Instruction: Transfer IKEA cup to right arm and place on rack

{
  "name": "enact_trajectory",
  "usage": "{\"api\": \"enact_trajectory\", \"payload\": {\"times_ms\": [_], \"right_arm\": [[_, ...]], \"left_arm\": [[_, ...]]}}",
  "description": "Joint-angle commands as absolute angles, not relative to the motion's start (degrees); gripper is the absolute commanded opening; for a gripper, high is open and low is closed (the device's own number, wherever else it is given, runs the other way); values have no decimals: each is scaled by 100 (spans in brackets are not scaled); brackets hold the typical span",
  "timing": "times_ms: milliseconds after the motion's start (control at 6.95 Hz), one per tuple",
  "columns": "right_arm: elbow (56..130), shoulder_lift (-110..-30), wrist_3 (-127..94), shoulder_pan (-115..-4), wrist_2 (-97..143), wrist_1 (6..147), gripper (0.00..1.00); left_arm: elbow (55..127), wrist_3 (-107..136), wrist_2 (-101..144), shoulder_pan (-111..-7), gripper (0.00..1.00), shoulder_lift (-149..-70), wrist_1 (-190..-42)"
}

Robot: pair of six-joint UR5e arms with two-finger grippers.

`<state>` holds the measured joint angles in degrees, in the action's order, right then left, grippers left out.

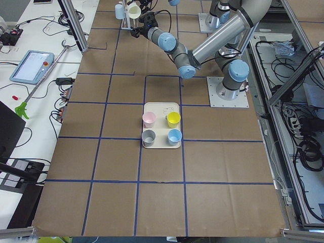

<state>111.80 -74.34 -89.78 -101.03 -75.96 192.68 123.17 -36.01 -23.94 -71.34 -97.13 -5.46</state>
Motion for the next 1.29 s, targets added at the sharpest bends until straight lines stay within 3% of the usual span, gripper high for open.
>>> {"api": "enact_trajectory", "payload": {"times_ms": [0,719,1151], "right_arm": [[11180,-7479,-7269,-9469,-7629,19301,14],[11075,-7383,-3047,-8088,-8104,19389,9],[10602,-6770,-764,-7578,-8104,19868,8]], "left_arm": [[11598,-3577,-3822,-7110,98,-9650,-1515],[9022,-2931,-7210,-8286,98,-9659,-5678],[8938,-975,-8683,-8875,99,-9230,-7748]]}}
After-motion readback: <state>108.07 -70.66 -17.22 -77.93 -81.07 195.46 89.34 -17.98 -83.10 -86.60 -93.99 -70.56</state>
